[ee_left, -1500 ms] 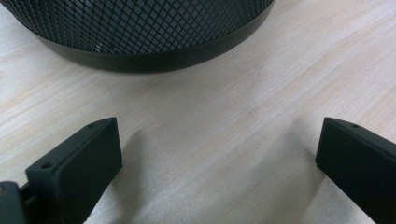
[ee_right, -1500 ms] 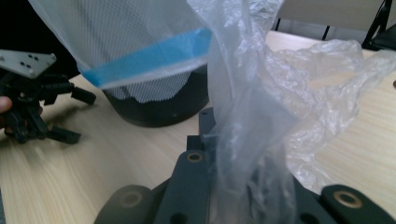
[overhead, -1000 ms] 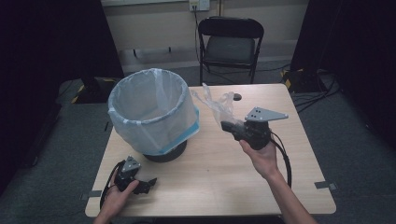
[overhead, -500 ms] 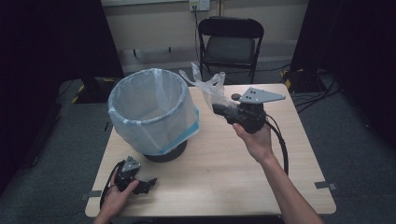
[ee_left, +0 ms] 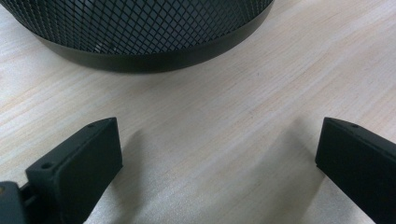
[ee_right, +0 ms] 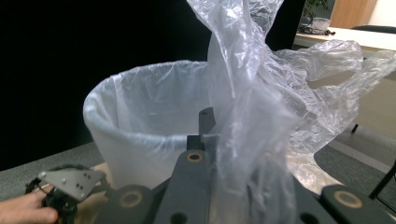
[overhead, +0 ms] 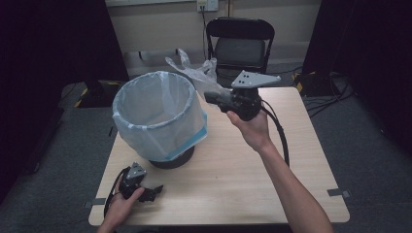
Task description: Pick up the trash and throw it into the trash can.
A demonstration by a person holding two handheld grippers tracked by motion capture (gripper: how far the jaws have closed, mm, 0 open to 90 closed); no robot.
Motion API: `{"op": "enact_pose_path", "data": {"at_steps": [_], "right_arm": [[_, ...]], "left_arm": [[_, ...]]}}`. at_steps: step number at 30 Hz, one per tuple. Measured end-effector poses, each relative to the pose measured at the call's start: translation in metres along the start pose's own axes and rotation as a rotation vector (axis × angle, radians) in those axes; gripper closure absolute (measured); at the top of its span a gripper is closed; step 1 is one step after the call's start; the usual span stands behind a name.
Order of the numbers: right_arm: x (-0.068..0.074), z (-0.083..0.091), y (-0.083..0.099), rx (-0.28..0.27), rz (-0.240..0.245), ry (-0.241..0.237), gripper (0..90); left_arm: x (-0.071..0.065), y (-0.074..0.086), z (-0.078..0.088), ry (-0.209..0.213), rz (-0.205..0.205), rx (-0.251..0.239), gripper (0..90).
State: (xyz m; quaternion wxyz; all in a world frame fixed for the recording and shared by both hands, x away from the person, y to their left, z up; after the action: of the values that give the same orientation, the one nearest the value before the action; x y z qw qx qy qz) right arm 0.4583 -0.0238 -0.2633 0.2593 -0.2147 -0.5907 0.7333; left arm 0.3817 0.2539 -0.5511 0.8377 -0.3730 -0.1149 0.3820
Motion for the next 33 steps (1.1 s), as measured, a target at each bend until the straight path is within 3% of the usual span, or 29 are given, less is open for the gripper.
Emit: {"op": "enact_pose_path", "data": {"at_steps": [11, 12, 19, 23, 33], "right_arm": [[0.013, -0.034, -0.021, 0.009, 0.016, -0.057, 90.0], [0.018, -0.043, -0.024, 0.008, 0.011, -0.083, 90.0], [0.028, -0.064, -0.032, 0.020, 0.008, -0.113, 90.0], [0.036, -0.085, -0.042, 0.035, 0.008, -0.155, 90.0], [0.042, -0.118, -0.040, 0.094, 0.003, -0.200, 87.7]], "left_arm": [[0.000, 0.000, 0.000, 0.001, -0.001, 0.000, 0.0], [0.000, 0.000, 0.000, 0.001, -0.001, 0.000, 0.0], [0.000, 0.000, 0.000, 0.001, -0.001, 0.000, 0.0], [0.000, 0.000, 0.000, 0.002, -0.001, 0.000, 0.0], [0.000, 0.000, 0.000, 0.002, 0.002, -0.005, 0.0]]}}
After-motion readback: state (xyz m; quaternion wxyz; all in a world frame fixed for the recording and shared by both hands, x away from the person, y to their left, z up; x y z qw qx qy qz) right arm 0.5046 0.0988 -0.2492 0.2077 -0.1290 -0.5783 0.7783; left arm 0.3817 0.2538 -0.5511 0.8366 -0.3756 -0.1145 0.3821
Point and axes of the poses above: each handheld gripper's, and its own axes: z roughly backward along the jaws, y roughly out of its underside, x roughly to its left, the point moved 7 cm from there along -z, roughly forward along the jaws, and after that the axes turned 7 degrees about y, right-handed, at the moved point
